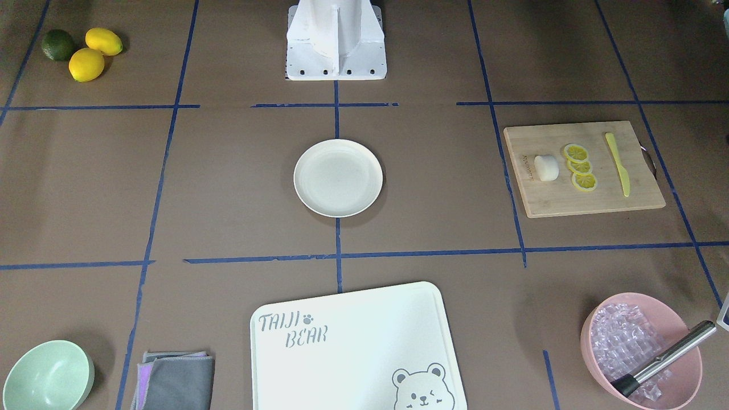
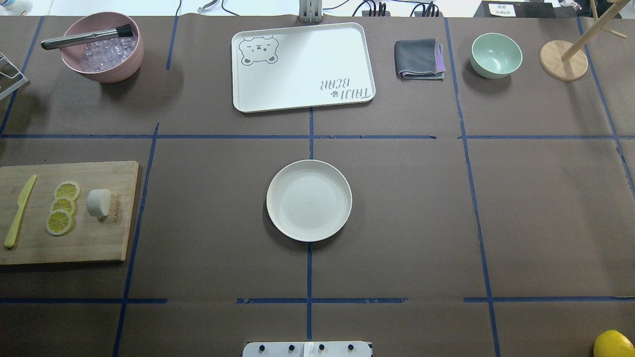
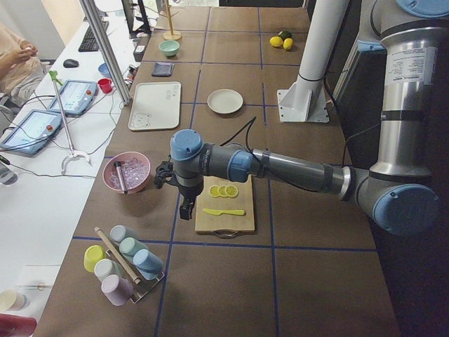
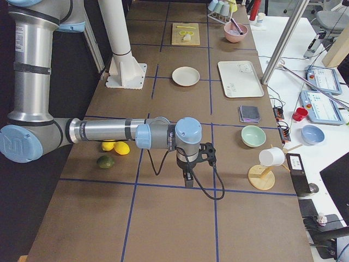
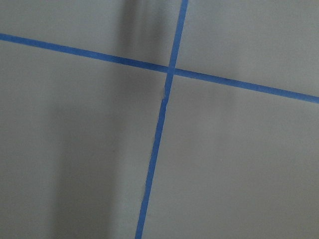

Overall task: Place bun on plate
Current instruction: 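Reach the left gripper to the white bun on the cutting board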

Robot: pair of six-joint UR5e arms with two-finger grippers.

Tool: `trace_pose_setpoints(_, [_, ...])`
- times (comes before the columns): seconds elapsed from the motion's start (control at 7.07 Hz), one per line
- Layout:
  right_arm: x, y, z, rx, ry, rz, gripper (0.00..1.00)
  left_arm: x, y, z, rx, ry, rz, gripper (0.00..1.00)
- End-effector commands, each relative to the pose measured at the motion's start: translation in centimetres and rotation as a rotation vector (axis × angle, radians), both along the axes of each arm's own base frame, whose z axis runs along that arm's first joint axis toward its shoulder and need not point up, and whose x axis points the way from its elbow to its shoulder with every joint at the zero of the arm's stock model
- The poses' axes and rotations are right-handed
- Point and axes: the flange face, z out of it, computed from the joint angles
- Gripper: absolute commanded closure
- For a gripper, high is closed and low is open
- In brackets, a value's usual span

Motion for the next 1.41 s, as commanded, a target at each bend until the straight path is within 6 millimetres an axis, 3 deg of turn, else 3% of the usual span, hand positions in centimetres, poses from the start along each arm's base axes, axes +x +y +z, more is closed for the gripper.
trace_pose_setpoints(0.0, [0.0,0.0,0.0,-0.003,-0.001,0.005,0.0,9.9,0.8,-2.9,-0.083,0.063,-0.052,0.0])
trace_pose_setpoints(0.28, [0.0,0.0,0.0,-0.003,-0.001,0.005,0.0,20.3,3.4,-4.6,-0.123,0.088,-0.114,0.0])
trace_pose_setpoints(0.42, [0.0,0.0,0.0,-0.003,-0.001,0.005,0.0,24.6,5.2,-5.3,-0.155,0.072,-0.154,0.0])
trace_pose_setpoints(0.57, [0.0,0.0,0.0,-0.002,-0.001,0.004,0.0,27.5,6.6,-5.3,-0.166,0.07,-0.163,0.0])
trace_pose_setpoints(0.99, [0.0,0.1,0.1,-0.004,-0.001,0.004,0.0,30.4,8.1,-4.5,-0.179,0.05,-0.117,0.01])
trace_pose_setpoints(1.27, [0.0,0.1,0.1,-0.004,-0.001,0.004,0.0,30.5,8.1,-4.5,-0.181,0.047,-0.116,0.53])
